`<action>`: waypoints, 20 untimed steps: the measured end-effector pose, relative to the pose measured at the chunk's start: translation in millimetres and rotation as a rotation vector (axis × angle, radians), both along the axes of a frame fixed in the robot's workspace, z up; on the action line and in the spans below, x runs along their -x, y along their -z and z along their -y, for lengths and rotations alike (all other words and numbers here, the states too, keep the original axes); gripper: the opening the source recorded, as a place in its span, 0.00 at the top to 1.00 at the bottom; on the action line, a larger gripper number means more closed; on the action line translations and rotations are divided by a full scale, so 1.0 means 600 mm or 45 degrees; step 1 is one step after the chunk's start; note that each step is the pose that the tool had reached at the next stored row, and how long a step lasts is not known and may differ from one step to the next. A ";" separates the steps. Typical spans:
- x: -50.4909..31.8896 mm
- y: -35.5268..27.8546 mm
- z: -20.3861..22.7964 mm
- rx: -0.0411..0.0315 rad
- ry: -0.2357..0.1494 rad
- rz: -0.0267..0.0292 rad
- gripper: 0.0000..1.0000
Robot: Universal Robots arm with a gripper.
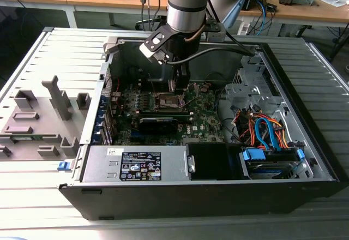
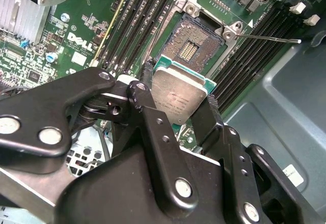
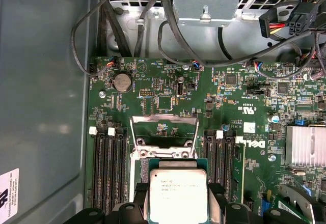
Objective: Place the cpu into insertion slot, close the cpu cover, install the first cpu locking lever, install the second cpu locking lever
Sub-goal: 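Place the cpu into insertion slot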
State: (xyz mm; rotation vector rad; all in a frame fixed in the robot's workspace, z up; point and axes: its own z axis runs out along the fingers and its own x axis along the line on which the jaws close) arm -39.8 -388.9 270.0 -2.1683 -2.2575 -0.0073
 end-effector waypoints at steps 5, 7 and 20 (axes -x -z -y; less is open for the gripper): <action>0.000 0.002 -0.0001 0.0001 0.001 -0.0001 0.45; 0.000 0.003 -0.0001 0.0001 0.002 0.0000 0.45; 0.007 0.013 -0.0046 0.0000 0.023 -0.0001 0.45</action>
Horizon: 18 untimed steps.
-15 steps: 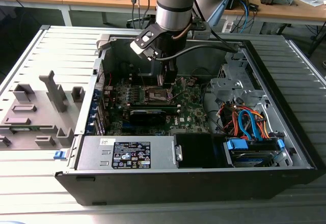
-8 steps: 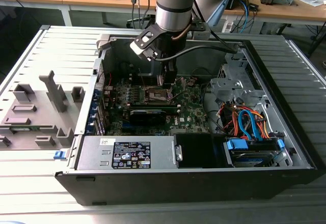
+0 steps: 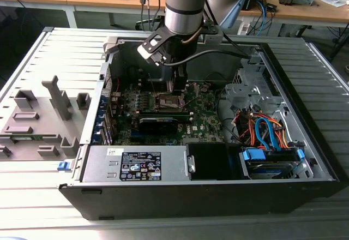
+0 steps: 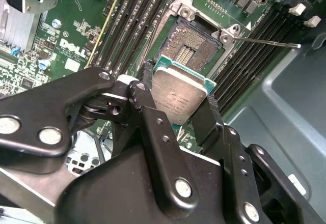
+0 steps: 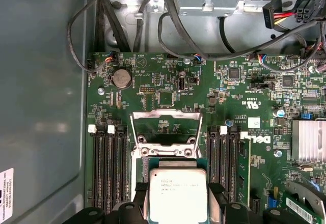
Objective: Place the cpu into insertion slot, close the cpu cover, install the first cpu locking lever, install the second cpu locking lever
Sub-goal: 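Place the cpu into insertion slot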
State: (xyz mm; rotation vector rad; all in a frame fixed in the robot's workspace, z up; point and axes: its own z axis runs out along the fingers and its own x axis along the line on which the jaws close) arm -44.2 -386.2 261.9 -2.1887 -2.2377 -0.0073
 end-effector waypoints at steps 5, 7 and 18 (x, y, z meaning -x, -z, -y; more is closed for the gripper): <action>0.003 0.008 0.0000 0.0000 0.000 0.0001 0.45; 0.004 0.010 0.0000 0.0000 0.000 0.0001 0.45; 0.010 0.027 -0.0015 0.0000 0.000 0.0000 0.45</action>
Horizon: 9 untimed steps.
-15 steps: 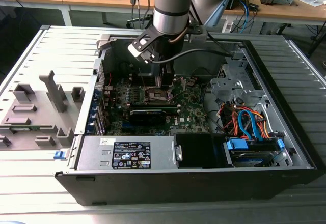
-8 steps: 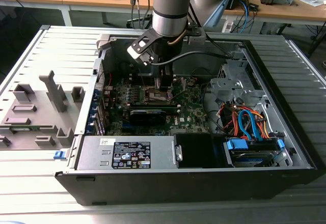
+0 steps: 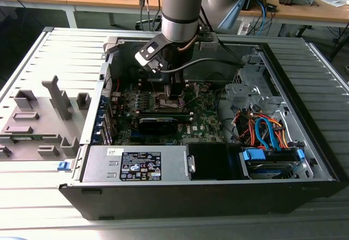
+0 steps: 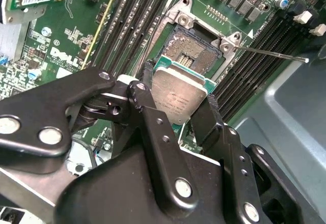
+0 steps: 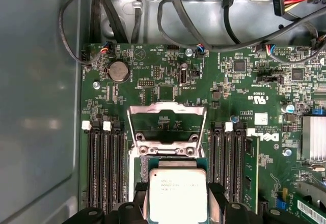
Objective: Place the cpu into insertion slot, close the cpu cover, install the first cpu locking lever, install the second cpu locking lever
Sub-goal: 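Place the cpu into insertion slot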
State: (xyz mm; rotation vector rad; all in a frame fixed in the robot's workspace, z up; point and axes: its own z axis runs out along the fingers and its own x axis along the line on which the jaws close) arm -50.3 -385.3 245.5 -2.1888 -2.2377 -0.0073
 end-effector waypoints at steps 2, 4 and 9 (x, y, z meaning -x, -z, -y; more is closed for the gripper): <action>0.004 0.003 -0.0016 0.0000 0.000 0.0000 0.45; 0.005 0.008 -0.0030 0.0000 0.000 0.0001 0.45; 0.007 0.019 -0.0040 0.0000 0.000 0.0001 0.45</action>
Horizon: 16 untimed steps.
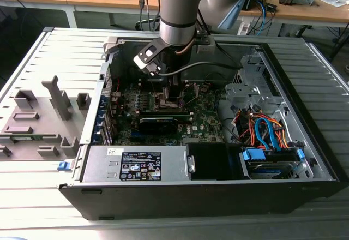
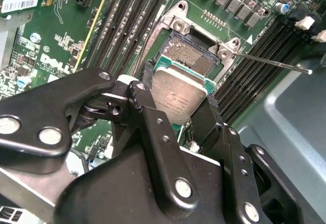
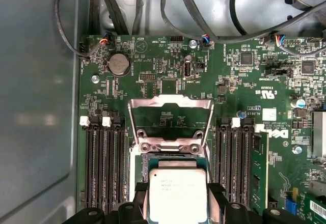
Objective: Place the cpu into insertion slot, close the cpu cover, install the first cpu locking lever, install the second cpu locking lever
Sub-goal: 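Place the cpu into insertion slot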
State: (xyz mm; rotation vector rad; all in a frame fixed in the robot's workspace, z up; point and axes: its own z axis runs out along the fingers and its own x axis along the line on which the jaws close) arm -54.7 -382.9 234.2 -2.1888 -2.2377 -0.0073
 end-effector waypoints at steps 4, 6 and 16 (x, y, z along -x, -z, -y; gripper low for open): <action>0.002 0.006 -0.0002 -0.0001 0.000 0.0000 0.45; 0.002 0.010 -0.0003 0.0000 0.000 0.0000 0.45; 0.005 0.025 -0.0011 0.0000 0.000 0.0000 0.45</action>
